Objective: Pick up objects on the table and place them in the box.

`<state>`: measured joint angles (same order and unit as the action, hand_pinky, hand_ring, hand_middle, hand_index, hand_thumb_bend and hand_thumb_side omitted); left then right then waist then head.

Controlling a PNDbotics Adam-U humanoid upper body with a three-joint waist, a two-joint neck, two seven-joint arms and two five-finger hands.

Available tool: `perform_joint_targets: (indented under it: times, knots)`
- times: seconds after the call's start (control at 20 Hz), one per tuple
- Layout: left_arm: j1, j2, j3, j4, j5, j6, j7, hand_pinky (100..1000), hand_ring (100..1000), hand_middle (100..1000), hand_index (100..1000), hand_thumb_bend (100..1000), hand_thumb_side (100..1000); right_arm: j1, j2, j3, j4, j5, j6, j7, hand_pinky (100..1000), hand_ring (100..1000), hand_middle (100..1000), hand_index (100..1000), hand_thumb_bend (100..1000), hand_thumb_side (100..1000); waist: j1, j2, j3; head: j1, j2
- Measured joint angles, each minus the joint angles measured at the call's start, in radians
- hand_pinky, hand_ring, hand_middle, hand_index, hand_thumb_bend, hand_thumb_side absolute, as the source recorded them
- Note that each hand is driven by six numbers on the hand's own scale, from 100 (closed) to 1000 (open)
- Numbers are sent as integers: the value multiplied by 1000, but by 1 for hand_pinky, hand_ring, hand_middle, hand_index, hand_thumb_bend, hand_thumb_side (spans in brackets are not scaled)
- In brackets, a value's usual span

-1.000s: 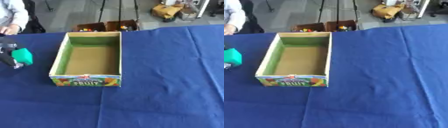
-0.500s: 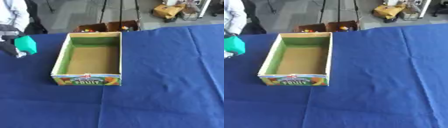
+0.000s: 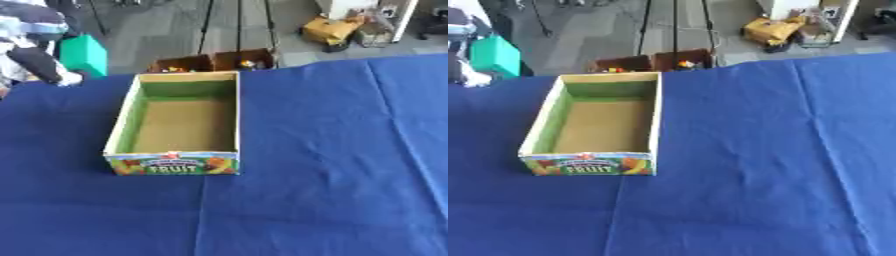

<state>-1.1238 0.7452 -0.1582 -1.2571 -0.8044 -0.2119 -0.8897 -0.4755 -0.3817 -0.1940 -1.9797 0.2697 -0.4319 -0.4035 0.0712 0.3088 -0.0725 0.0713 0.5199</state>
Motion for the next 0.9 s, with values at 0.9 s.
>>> perform_joint_targets:
  times: [0.9]
  knots:
    - [-36, -171, -94, 48, -50, -43, 64, 411, 517, 604, 743, 100, 415, -9, 17, 16, 0, -18, -4, 15, 706, 702, 490, 693, 100, 750, 10, -1, -41, 7, -8]
